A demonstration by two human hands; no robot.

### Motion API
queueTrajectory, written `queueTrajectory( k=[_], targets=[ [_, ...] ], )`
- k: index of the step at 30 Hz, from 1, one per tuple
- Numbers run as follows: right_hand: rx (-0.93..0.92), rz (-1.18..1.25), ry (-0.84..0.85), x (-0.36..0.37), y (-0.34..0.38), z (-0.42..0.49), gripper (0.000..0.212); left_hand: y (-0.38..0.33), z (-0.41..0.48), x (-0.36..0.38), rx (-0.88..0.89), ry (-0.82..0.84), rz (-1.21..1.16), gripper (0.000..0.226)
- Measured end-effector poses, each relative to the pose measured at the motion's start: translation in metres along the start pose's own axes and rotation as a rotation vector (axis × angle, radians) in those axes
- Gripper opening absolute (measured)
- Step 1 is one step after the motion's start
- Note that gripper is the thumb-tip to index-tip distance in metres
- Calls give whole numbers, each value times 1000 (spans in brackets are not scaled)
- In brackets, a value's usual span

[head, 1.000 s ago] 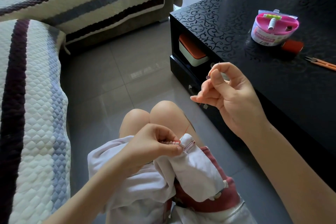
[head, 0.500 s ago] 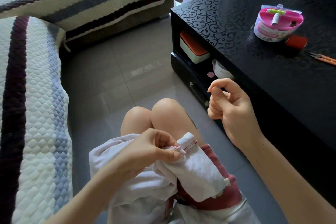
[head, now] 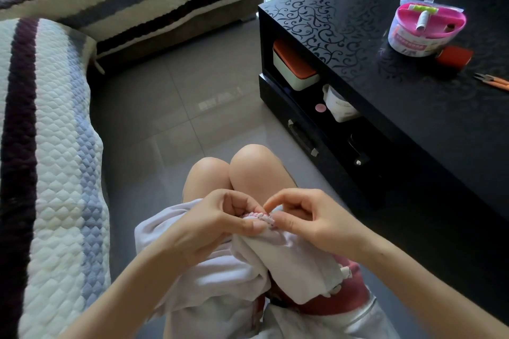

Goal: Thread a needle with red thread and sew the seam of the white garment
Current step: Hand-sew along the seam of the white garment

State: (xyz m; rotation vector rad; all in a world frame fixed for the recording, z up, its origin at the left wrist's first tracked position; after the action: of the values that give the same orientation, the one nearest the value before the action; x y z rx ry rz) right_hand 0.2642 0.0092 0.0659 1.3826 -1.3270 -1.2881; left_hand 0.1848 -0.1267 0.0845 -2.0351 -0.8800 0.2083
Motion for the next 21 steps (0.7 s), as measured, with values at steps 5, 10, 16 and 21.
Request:
queueTrajectory(
  k=[5, 10, 16, 21],
  targets=[
    [68, -41, 38, -11, 15, -9, 16, -1, -1, 5, 3, 44, -7, 8],
    [135, -160, 48, -28, 38, -35, 17, -5, -4, 20, 76, 80, 179, 7],
    [119, -303, -130, -30, 18, -24, 11, -3, 11, 18, 84, -11, 210, 6],
    [-179, -429, -249, -37, 8, -12, 9, 3, 21, 12, -6, -2, 108, 5]
  ],
)
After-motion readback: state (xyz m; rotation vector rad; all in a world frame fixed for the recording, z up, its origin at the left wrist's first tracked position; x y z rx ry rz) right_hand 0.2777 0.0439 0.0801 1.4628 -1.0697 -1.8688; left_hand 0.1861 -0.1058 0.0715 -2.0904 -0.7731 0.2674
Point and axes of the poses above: each hand's wrist, its own z-axis towards the middle knuckle, its own x-axis out of the palm, y = z × x, the point moved 4 cm from there along z, towards the middle knuckle, and after that the axes turned 7 degrees about -y, right-handed, at the moved point
